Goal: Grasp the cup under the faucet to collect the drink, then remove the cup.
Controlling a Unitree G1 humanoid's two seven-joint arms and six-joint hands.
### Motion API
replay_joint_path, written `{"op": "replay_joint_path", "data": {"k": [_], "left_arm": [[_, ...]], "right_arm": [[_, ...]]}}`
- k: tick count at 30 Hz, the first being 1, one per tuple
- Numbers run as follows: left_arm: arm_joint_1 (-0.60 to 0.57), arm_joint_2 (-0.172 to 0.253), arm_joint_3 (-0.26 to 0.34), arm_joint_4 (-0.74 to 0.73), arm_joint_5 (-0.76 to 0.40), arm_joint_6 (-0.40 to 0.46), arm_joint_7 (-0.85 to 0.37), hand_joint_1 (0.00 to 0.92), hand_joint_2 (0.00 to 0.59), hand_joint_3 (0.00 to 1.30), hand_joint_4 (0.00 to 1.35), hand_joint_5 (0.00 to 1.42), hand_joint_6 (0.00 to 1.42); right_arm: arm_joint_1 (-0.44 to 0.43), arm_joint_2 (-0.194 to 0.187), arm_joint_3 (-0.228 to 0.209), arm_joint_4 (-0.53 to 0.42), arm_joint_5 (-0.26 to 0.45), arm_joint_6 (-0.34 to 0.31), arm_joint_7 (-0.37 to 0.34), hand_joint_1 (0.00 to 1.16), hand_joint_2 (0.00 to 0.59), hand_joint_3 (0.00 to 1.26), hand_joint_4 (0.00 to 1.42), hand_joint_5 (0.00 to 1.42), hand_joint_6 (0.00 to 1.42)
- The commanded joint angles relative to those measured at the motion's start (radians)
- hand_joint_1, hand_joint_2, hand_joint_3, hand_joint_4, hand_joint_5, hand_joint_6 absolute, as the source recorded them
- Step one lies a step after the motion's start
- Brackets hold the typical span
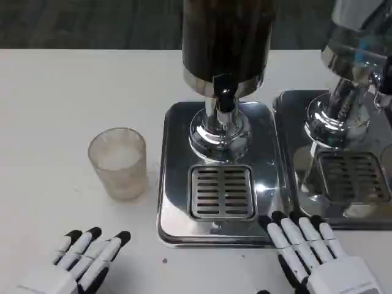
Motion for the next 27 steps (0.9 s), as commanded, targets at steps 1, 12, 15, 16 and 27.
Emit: {"op": "replay_joint_path", "data": {"k": [1,12,15,16,27], "left_arm": [[0.006,0.010,-0.005,0.002,-0.029,0.006,0.011,0.000,0.113,0.00,0.00,0.00,0.00],[-0.001,0.009,-0.002,0.007,-0.047,0.001,0.025,0.000,0.103,0.00,0.00,0.00,0.00],[-0.007,0.014,0.000,0.017,-0.056,-0.011,0.038,0.000,0.093,0.00,0.00,0.00,0.00],[-0.011,0.014,0.003,0.025,-0.064,-0.016,0.046,0.000,0.092,0.00,0.00,0.00,0.00],[-0.123,0.005,0.033,0.149,-0.204,-0.101,0.109,0.000,0.080,0.00,0.00,0.00,0.00]], "right_arm": [[-0.008,-0.010,0.003,0.012,0.015,-0.005,-0.011,0.26,0.473,0.00,0.00,0.00,0.00],[-0.020,-0.015,0.003,0.019,0.047,-0.008,-0.006,0.27,0.458,0.00,0.00,0.00,0.00],[-0.024,-0.015,0.001,0.024,0.063,-0.018,-0.017,0.27,0.455,0.00,0.00,0.00,0.00],[-0.025,-0.015,0.000,0.026,0.070,-0.023,-0.022,0.29,0.446,0.01,0.00,0.00,0.00],[-0.055,-0.001,-0.017,0.061,0.152,-0.095,-0.093,0.37,0.429,0.05,0.00,0.00,0.02]]}}
